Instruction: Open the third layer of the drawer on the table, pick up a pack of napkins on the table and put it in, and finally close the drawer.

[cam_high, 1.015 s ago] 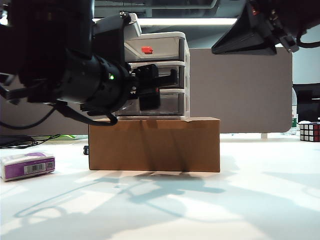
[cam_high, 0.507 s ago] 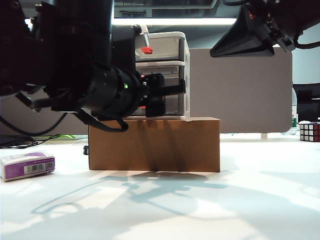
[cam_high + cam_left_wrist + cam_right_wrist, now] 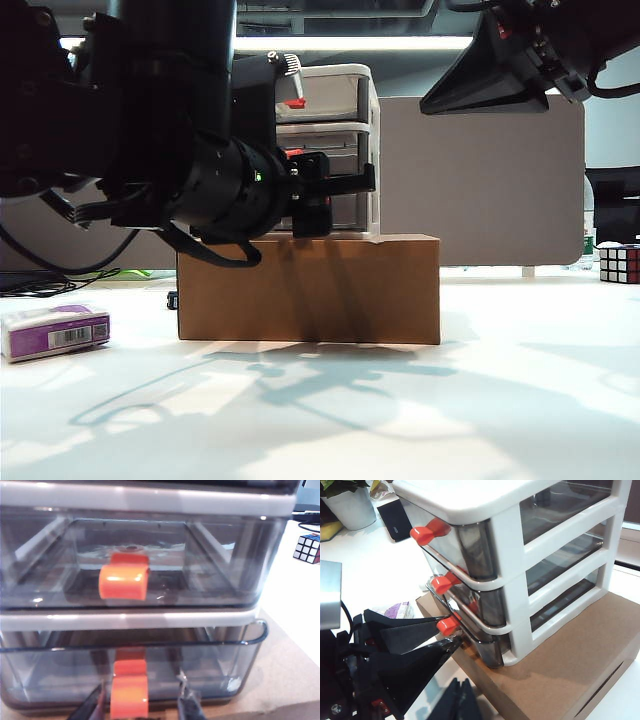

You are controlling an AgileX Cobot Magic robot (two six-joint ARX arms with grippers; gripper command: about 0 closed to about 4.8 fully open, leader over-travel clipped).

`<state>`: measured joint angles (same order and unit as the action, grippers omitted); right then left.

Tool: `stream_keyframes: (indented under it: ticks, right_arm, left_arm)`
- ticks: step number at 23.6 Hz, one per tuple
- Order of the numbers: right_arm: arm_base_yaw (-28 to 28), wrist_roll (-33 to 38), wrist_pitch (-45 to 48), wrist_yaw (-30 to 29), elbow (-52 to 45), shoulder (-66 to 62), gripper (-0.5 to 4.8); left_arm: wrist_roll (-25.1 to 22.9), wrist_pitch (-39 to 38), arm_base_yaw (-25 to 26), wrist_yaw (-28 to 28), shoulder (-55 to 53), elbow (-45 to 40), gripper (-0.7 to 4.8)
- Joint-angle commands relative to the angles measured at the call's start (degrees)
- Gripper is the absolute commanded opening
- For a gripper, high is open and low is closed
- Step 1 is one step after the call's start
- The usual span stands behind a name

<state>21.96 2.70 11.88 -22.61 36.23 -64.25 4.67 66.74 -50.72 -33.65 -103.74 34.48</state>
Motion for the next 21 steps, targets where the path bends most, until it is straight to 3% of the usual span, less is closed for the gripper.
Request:
stream_keyframes:
  ticks: [1,6,10,16,19,21]
  right_arm:
    - [0.11,-0.20,0.26,-0.24,0.33,0.13,-0.06]
    - [0.09,-0.20,0.26,-0.24,0.33,0.13,-0.06]
    - [0.09,-0.17,0.26,-0.24,0.33,0.13,-0.06]
    - [0.09,-0.17,0.24,-0.24,0.33,0.13,-0.06]
    - [0.09,-0.17,0.26,-0.24,0.33,0.13,-0.06]
    - [0.11,-0.17,0.33,-0.24,0.33,0.13,-0.06]
  left_arm:
    - [-0.20,0.66,0.11,-2.58,0.11,0.44,1.73]
    - [-0.20,0.66,0.11,-2.58,0.11,0.44,1.70]
    - [-0.20,0.66,0.13,-2.58,0.11,0.44,1.10]
    - [-0.20,0.63,0.15,-2.56,0.11,0.44,1.09]
    - [-0.20,0.63,0.13,-2.56,0.11,0.44,0.46]
    - [-0.17,0.63,0.13,-2.56,0.11,0.44,0.42]
